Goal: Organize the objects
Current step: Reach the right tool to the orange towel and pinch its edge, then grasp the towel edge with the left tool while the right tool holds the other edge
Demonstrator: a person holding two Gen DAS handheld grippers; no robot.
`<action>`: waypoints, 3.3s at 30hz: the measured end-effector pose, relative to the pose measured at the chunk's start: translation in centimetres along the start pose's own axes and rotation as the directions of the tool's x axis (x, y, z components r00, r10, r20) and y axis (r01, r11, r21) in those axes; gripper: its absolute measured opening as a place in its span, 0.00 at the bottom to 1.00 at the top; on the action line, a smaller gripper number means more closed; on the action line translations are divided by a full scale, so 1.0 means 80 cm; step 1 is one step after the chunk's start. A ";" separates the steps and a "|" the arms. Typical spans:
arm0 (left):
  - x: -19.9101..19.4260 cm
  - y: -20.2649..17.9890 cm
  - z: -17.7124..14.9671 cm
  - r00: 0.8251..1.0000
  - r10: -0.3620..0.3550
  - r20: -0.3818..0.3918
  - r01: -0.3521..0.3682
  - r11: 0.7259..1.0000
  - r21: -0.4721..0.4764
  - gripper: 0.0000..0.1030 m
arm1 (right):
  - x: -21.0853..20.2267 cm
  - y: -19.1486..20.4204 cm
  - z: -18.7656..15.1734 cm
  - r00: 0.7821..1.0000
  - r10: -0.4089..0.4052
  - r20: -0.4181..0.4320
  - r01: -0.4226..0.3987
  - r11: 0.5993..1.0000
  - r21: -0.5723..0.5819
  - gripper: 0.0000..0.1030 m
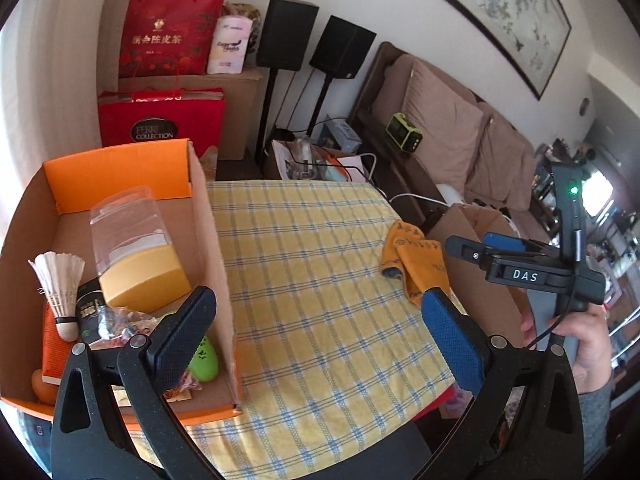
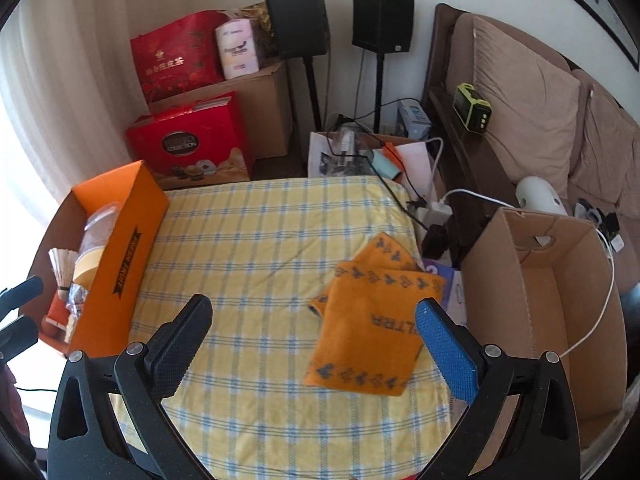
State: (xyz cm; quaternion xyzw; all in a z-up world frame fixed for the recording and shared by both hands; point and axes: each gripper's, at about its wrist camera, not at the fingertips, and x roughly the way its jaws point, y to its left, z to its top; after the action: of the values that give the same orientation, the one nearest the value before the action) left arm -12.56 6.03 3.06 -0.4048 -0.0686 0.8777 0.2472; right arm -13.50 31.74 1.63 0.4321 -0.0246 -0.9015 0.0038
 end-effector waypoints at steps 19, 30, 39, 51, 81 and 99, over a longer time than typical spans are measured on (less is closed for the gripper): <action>0.084 -0.046 -0.013 0.994 -0.017 -0.109 0.019 1.000 0.020 1.00 | 0.084 -0.003 -0.035 0.989 -0.045 -0.138 0.043 0.999 -0.023 0.70; 0.095 -0.046 -0.012 0.991 -0.029 -0.129 0.032 0.999 0.020 1.00 | 0.070 -0.035 -0.048 0.987 -0.115 -0.114 0.113 0.993 -0.022 0.08; 0.144 -0.068 0.001 0.970 -0.118 -0.213 0.117 0.993 -0.019 1.00 | 0.019 -0.103 -0.051 0.992 -0.120 -0.047 0.125 0.986 0.112 0.07; 0.240 -0.112 0.013 0.956 -0.055 -0.290 0.079 0.994 0.071 1.00 | 0.001 -0.192 -0.100 0.991 -0.131 -0.032 0.135 0.936 0.324 0.07; 0.176 -0.127 0.003 0.984 -0.038 -0.177 0.064 0.988 0.141 0.05 | -0.029 -0.167 -0.082 0.992 0.083 0.094 -0.109 0.942 0.319 0.05; 0.137 -0.035 -0.065 0.965 0.144 -0.218 -0.120 0.985 0.121 0.19 | 0.021 -0.093 -0.094 0.999 0.032 -0.010 -0.029 0.974 0.225 0.05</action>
State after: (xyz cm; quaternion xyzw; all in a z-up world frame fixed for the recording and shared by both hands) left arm -13.67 13.41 -6.94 -0.4920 0.0341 0.8428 0.2154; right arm -8.56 38.84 -4.76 0.4355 -0.1331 -0.8898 -0.0311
